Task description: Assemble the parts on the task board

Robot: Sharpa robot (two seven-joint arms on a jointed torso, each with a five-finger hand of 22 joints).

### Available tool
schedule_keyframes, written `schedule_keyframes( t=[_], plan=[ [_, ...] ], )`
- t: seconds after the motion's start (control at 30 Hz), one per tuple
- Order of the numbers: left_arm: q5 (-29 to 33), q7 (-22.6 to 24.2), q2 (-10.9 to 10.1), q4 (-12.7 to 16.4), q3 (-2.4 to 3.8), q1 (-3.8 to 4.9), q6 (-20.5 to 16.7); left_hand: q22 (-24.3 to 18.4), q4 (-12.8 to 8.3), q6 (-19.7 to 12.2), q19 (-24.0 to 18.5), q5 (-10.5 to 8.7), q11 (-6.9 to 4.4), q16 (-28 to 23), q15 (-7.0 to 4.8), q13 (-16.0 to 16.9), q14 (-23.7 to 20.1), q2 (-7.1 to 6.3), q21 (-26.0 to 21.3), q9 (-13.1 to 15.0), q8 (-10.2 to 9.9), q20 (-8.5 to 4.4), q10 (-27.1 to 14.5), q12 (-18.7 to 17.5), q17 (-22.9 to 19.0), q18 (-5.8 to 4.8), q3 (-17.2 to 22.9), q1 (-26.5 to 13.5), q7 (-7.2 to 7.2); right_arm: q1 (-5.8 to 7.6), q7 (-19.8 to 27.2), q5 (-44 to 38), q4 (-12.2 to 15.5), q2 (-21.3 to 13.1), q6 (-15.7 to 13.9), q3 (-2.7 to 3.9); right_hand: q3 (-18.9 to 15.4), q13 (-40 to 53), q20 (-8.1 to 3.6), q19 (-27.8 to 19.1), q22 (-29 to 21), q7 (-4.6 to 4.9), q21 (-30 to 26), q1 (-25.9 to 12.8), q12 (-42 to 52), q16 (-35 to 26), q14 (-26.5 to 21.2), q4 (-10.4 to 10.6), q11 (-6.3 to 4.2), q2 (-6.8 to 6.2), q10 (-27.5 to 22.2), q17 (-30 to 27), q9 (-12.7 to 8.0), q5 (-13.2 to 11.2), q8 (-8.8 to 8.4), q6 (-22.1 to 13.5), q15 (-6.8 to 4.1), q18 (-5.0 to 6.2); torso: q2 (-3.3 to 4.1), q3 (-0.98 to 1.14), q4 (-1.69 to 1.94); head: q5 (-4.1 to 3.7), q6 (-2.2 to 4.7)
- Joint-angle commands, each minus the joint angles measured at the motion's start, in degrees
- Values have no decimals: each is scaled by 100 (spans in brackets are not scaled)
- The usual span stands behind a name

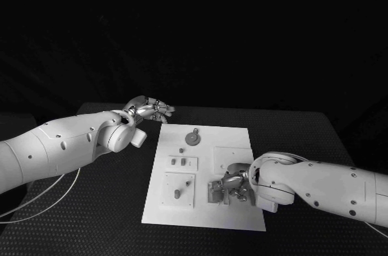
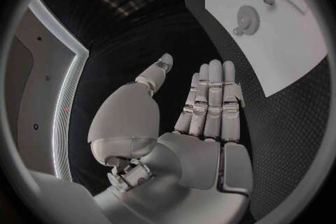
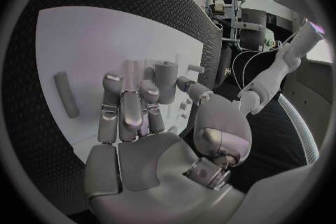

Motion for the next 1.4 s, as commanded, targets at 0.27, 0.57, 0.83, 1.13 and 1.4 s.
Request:
schedule_keyframes(
  t=[0.27,0.57,0.83,1.13,1.4],
  plan=[
    [28,23,3,15,3,9,71,12,37,-48,7,-20,1,-40,24,6,-10,-15,-22,-9,2,19,-42,-20,12,6,14,-52,4,-8,6,-88,-17,9,108,-2,19,-18,-15,0,81,75,-35,65,34,-44,-91,121,5,-141,-73,-72,15,-19,-48,-27,0,210,0,1,-2,9,-10],
    [28,11,0,14,3,9,79,13,38,-50,7,-20,1,-42,24,6,-10,-14,-23,-9,2,19,-43,-20,14,7,16,-50,5,-8,12,-99,-23,2,109,-2,21,-21,-12,-5,82,78,-37,94,35,-48,-97,139,8,-124,-82,-74,21,-20,-48,-31,4,210,-1,2,-5,18,-22],
    [28,11,0,12,3,9,82,15,40,-51,7,-20,2,-43,24,6,-10,-14,-24,-10,3,19,-44,-20,16,7,17,-51,5,-8,119,-261,2,-45,-32,-2,-4,-27,-6,-13,86,80,-36,134,42,-49,-102,148,11,-48,-88,-73,32,-25,-43,-32,8,210,-1,2,-3,13,-14],
    [27,9,-4,7,3,9,82,18,52,-51,9,-20,2,-45,24,7,-9,-1,-25,-10,5,20,-44,-19,21,7,20,-57,6,6,499,-581,203,-257,-242,1,-77,-44,-5,-22,91,79,-32,284,57,-60,-117,32,10,-77,-90,-99,52,-22,-39,-39,7,210,-2,3,-6,14,-7],
    [27,17,-7,6,3,9,80,19,53,-52,9,-20,2,-46,24,7,-9,2,-26,-10,5,20,-44,-19,23,7,22,-56,6,97,1716,-1185,313,-542,-757,5,-117,-56,0,-44,90,149,-43,848,82,-108,-208,-456,76,-122,-147,-231,53,-23,-133,-256,64,210,-2,3,-6,17,8]
  ],
)
